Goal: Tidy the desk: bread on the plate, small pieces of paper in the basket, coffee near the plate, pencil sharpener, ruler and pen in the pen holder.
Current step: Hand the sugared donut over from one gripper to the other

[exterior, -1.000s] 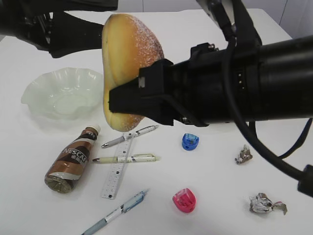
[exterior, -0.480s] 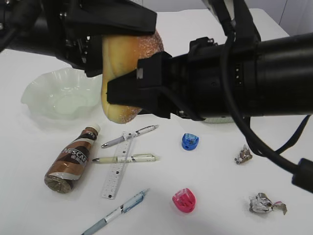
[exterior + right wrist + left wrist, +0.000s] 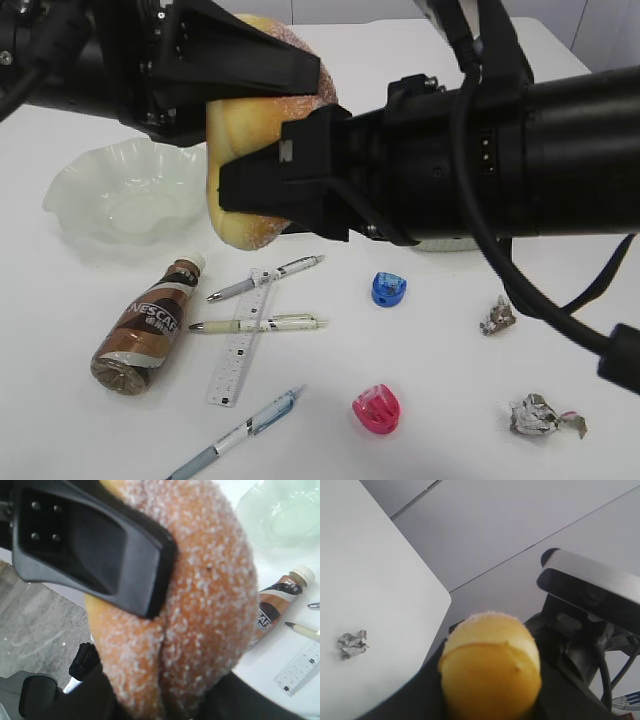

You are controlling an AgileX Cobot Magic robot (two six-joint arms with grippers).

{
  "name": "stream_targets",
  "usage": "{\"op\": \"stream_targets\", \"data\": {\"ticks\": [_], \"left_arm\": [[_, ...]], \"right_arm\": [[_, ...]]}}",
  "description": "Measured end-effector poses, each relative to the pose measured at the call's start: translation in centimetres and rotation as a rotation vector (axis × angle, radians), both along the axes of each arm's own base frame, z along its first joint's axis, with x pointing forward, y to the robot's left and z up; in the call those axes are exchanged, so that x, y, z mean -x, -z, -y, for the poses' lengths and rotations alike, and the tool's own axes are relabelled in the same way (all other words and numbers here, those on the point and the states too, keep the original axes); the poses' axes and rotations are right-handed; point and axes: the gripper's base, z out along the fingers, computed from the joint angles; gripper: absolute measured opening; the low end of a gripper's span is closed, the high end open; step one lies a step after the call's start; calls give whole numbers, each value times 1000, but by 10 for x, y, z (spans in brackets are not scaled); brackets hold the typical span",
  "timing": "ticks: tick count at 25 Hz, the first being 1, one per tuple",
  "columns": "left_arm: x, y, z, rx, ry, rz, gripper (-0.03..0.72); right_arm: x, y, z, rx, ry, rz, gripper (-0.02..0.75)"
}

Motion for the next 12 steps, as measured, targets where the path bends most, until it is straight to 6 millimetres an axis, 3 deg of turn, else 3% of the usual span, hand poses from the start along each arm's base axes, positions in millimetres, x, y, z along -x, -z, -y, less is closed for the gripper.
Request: {"op": "stream_targets", "data": {"ticks": [9, 12], "left_arm": [[0, 0, 0, -2, 1, 1, 226], [0, 0, 0, 0, 0, 0, 223]], "right_arm": [[0, 0, 0, -7, 3, -5, 230], [0, -1, 0, -23, 10, -17, 289]]}}
